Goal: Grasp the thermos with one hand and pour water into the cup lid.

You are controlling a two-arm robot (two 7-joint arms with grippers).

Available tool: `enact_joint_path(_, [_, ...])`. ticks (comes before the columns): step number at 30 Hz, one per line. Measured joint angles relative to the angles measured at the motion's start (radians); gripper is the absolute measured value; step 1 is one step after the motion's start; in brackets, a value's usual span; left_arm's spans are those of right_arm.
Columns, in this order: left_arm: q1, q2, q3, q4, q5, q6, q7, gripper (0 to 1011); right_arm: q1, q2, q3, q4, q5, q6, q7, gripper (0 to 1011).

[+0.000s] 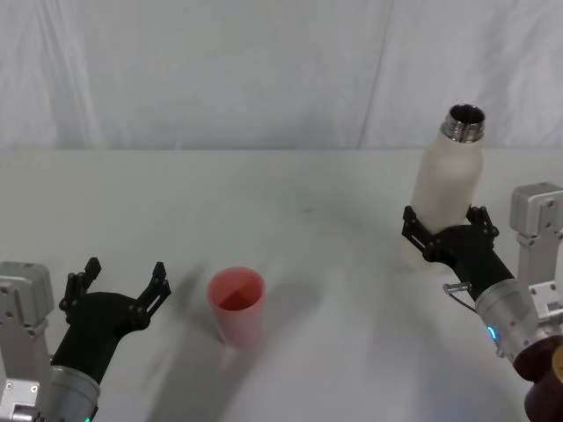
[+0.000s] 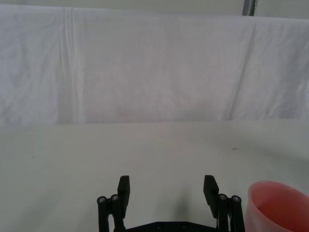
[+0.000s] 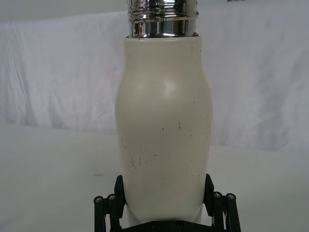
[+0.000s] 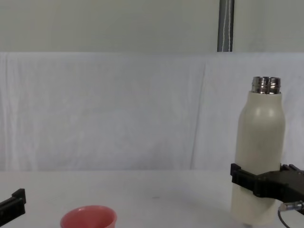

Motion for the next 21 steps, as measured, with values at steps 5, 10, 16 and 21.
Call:
enact_joint_path(5, [0.000, 0.000, 0.000, 0.000, 0.000, 0.000, 0.000, 1001, 0.019, 0.000, -0.007, 0.029, -0.001, -0.008, 0.006, 949])
enact_joint_path(10, [0.000, 0.000, 0.000, 0.000, 0.000, 0.000, 0.000, 1001, 0.030, 0.000, -0.009, 0.054, -0.003, -0.010, 0.008, 950])
enact_joint_path(16, [0.000, 0.000, 0.000, 0.000, 0.000, 0.000, 0.000, 1001, 0.037, 0.000, -0.008, 0.083, -0.008, -0.016, 0.003, 950])
enact_joint_path(21, [0.000, 0.000, 0.000, 0.000, 0.000, 0.000, 0.000, 1001, 0.044, -0.003, -0.006, 0.102, -0.013, -0.025, -0.002, 950])
